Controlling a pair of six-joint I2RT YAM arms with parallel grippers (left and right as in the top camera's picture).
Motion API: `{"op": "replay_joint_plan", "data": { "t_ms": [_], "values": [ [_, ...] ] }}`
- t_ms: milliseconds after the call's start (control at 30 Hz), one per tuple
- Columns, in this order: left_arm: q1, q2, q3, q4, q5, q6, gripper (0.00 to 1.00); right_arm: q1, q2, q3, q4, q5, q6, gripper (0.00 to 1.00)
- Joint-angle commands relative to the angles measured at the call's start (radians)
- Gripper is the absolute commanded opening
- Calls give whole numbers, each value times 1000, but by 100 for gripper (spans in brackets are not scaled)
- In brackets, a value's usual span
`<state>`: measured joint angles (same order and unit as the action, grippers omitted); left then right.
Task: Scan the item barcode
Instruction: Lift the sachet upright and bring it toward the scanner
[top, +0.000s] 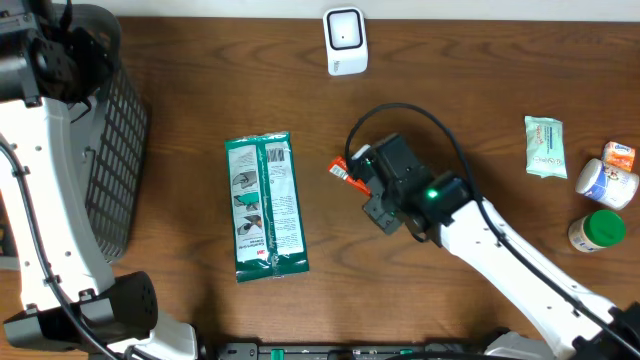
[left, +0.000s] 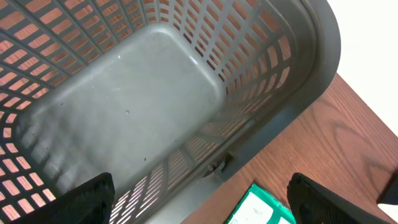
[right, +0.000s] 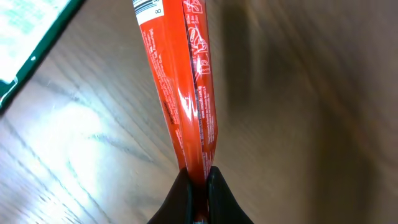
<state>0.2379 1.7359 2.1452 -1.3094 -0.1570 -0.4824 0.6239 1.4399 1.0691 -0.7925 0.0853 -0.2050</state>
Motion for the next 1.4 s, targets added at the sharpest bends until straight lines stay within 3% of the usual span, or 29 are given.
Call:
{"op": "replay_joint_plan", "data": {
  "t_ms": [0,200,433,700,933,1067,1133,1167,1267,1367],
  "values": [
    [3,-8,5,-3,-13,2,88,-1,-42,13,5,-16,-160,1],
    [3,-8,5,-3,-13,2,88,-6,-46,13,35,-132,-63,1],
    [3,-8,5,-2,-12,0,88,-25,-47,13,69,-282,-58,1],
    [3,-8,5,8,-12,-13,88,-82,-49,13,100,-208,-126,1],
    [3,-8,5,8,-12,-13,88,-29,-75,14,189,-25,-207,1],
    [3,-8,5,13,6,-21,88,-25,-122,14,280,-103,13,1],
    [3,-8,5,-13,121,-5,88,-53,-150,14,302,-177,147,1],
    [3,-8,5,-25,174,6,98,-71,-160,14,303,-229,198,1],
    [3,-10,5,-55,264,6,98,-134,-181,14,290,-525,288,1],
    [3,-9,5,-55,262,6,98,-182,-181,14,273,-745,325,1]
  ]
}}
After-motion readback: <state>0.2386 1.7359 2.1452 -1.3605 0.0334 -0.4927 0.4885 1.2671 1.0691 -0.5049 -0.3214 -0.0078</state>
